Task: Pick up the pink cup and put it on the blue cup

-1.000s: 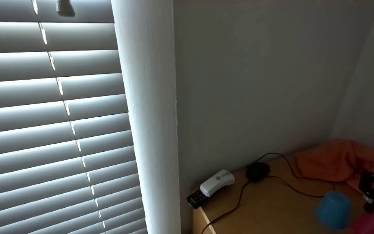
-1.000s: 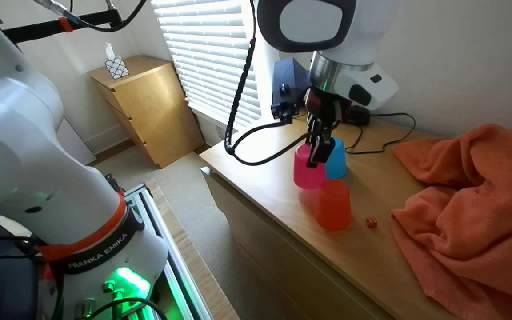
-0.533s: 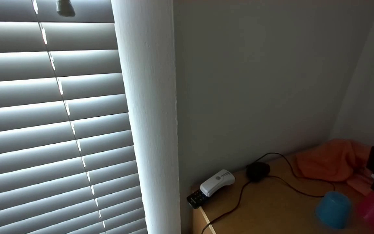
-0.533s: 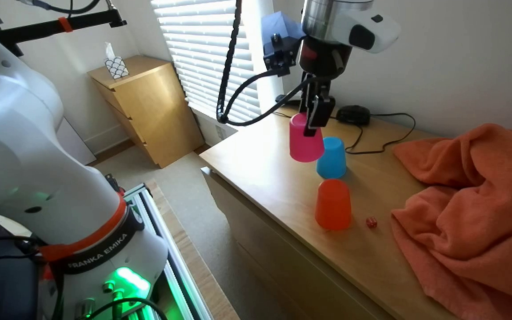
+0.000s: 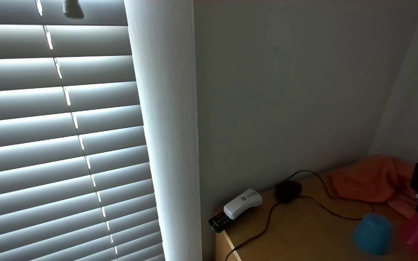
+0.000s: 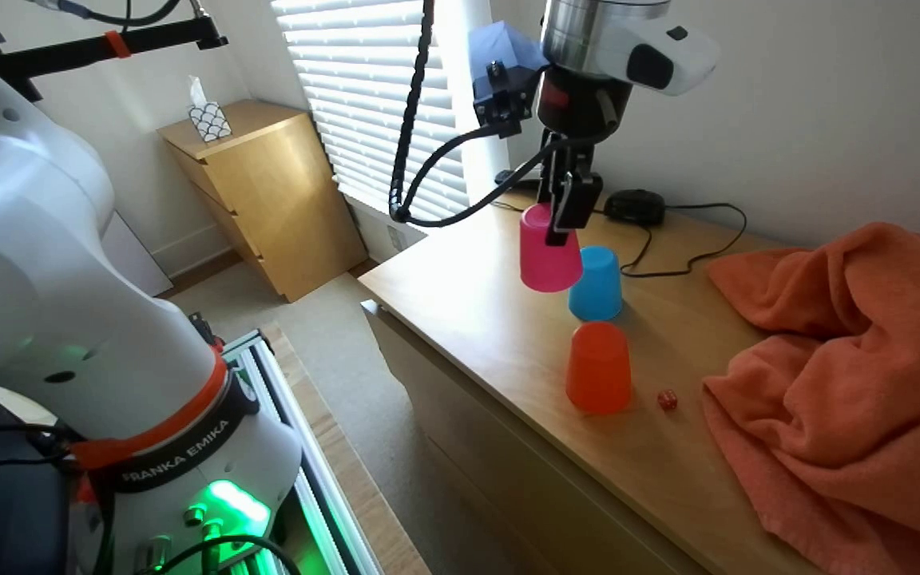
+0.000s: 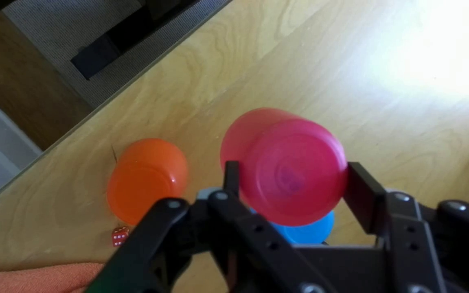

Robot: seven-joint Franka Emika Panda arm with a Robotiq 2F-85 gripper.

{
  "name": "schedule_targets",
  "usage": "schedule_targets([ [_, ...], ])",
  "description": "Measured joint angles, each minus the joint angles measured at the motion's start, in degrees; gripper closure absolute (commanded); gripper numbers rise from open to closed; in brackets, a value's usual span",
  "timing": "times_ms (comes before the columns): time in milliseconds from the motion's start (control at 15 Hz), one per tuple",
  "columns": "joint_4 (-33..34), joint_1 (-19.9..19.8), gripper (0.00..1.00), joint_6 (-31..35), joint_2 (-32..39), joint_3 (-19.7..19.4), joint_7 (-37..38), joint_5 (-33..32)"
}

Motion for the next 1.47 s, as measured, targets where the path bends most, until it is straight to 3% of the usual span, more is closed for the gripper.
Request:
schedule_targets([
  [333, 1.3, 0.0, 0.60, -0.5, -0.3, 0.6, -1.3, -1.0],
  [867, 8.8, 0.3, 0.60, -9.5, -1.5, 1.4, -7.7, -6.2],
  [1467, 14.2, 1.5, 0.60, -10.4, 8.0, 2.6, -15.3, -7.3],
])
